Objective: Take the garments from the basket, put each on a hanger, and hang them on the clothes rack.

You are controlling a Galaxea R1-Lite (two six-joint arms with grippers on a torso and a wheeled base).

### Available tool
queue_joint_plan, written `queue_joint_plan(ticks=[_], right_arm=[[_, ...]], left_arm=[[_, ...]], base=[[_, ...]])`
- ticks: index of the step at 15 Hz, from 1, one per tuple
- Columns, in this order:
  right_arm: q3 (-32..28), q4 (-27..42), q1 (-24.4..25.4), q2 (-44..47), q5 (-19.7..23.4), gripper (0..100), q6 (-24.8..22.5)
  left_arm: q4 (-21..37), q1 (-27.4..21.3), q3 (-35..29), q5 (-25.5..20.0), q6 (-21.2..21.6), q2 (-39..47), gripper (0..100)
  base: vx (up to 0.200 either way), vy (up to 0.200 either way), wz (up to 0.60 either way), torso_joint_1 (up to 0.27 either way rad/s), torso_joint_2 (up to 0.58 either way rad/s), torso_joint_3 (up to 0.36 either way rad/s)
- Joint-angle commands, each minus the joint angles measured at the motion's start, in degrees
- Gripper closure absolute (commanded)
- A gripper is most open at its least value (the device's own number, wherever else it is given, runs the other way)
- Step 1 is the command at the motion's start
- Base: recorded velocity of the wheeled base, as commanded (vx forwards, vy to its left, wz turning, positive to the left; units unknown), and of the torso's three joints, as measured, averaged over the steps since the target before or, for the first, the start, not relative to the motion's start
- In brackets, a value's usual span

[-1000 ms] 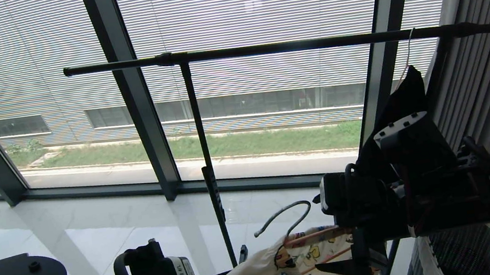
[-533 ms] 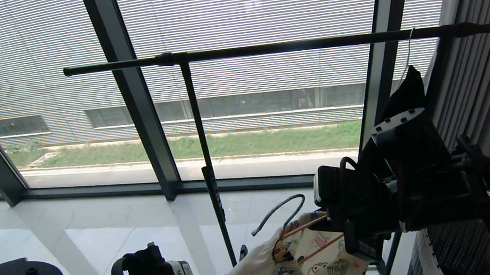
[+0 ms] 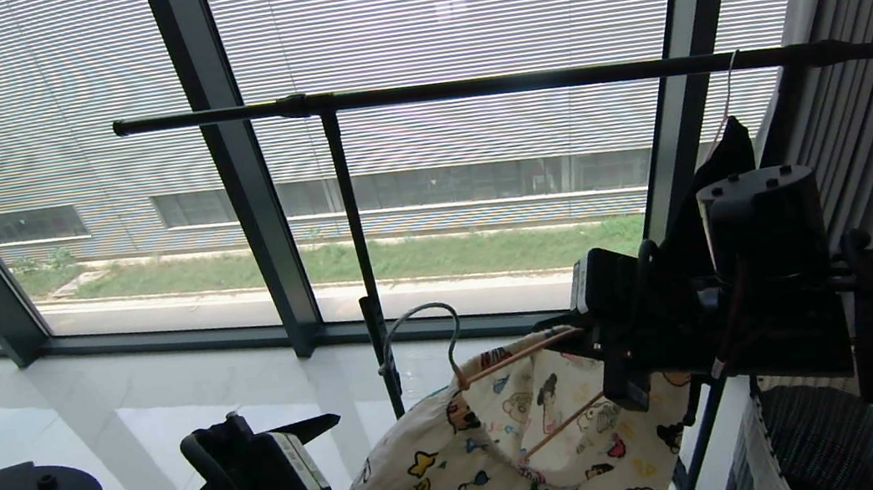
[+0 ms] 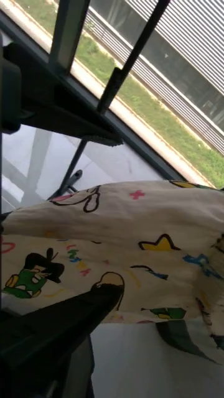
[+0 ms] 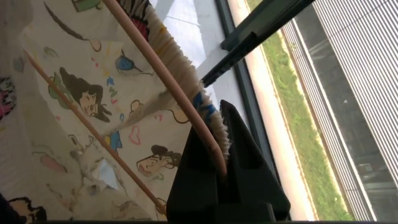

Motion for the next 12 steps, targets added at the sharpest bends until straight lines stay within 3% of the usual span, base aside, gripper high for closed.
queue_joint_plan(ticks=[1, 5, 8, 12], right_arm=[[2.9, -4.1, -1.8, -0.7, -0.1, 100, -0.1], [4.2, -9.9, -3.8, -2.4, -0.1, 100, 0.4], [4.0, -9.9, -4.5, -4.7, -0.1, 100, 4.0], [3.9, -9.9, -4.5, -6.8, -0.3, 100, 7.6]], left_arm=[[0.0, 4.2, 3.2, 0.8, -0.2, -2.8, 0], [-0.1, 13.4, 6.3, 0.6, -1.3, -5.6, 0], [0.0, 14.3, 6.1, 0.6, -7.4, -5.4, 0], [0.0, 14.1, 6.3, 0.3, -8.0, -5.7, 0]], base=[[0.000, 0.000, 0.00, 0.000, 0.00, 0.000], [0.000, 0.000, 0.00, 0.000, 0.00, 0.000], [0.000, 0.000, 0.00, 0.000, 0.00, 0.000], [0.000, 0.000, 0.00, 0.000, 0.00, 0.000]])
